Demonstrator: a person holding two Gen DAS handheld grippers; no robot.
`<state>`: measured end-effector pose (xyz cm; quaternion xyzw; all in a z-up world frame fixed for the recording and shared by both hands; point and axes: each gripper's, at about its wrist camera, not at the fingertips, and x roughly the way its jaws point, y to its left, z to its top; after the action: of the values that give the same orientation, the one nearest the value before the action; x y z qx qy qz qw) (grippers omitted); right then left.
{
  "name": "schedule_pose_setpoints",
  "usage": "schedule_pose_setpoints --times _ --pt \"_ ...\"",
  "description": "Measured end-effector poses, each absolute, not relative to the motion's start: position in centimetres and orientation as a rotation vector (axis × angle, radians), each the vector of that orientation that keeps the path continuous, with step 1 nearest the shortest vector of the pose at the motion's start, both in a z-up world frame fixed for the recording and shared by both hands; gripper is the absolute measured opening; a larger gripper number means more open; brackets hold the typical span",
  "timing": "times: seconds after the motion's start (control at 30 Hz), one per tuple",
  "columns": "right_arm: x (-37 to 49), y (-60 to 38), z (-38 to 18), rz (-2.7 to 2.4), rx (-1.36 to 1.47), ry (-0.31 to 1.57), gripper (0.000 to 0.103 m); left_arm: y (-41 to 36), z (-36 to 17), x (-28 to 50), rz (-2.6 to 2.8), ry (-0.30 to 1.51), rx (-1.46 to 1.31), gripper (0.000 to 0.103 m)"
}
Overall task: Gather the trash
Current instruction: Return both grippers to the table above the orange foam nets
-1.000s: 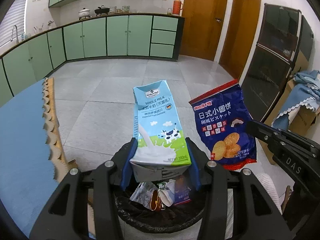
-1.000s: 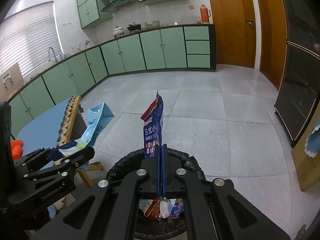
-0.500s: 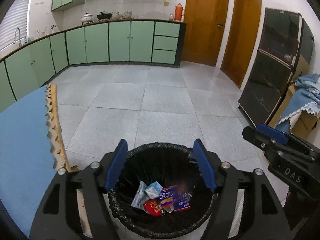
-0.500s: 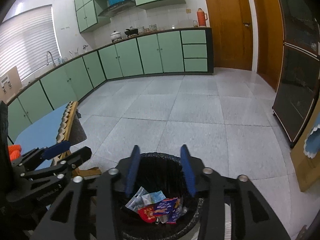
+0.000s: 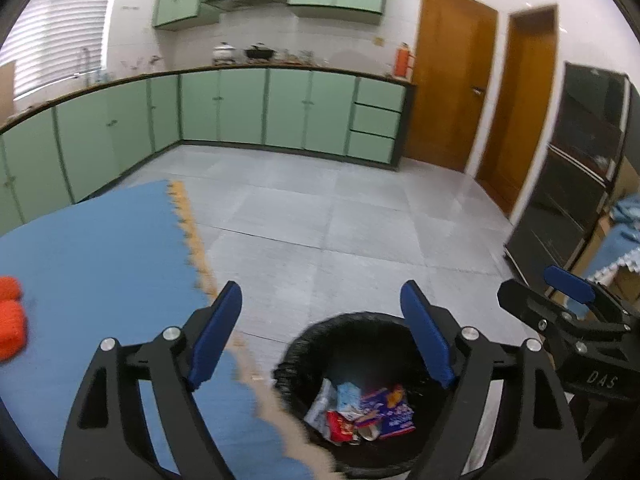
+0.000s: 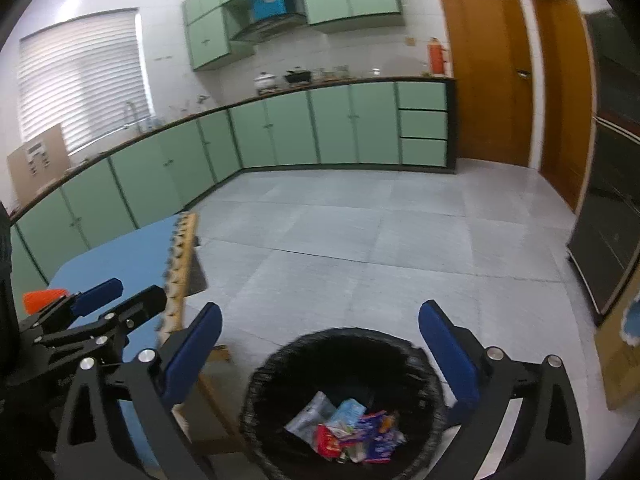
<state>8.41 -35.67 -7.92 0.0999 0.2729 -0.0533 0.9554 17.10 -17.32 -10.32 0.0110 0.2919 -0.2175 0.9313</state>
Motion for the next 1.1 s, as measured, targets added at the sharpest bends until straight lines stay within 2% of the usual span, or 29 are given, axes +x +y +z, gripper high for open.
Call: schedule_pose_setpoints --times 0.6,1.1 --pt "16.2 -16.9 -7.5 0.254 0.084 0.540 0.097 3.9 -9.1 18.3 0.027 0.544 -0.032 0.083" --pt "20.1 -2.1 -8.9 0.474 0.040 0.547 0.097 17.3 -10.1 17.0 0.249 0.555 -0.073 0.083"
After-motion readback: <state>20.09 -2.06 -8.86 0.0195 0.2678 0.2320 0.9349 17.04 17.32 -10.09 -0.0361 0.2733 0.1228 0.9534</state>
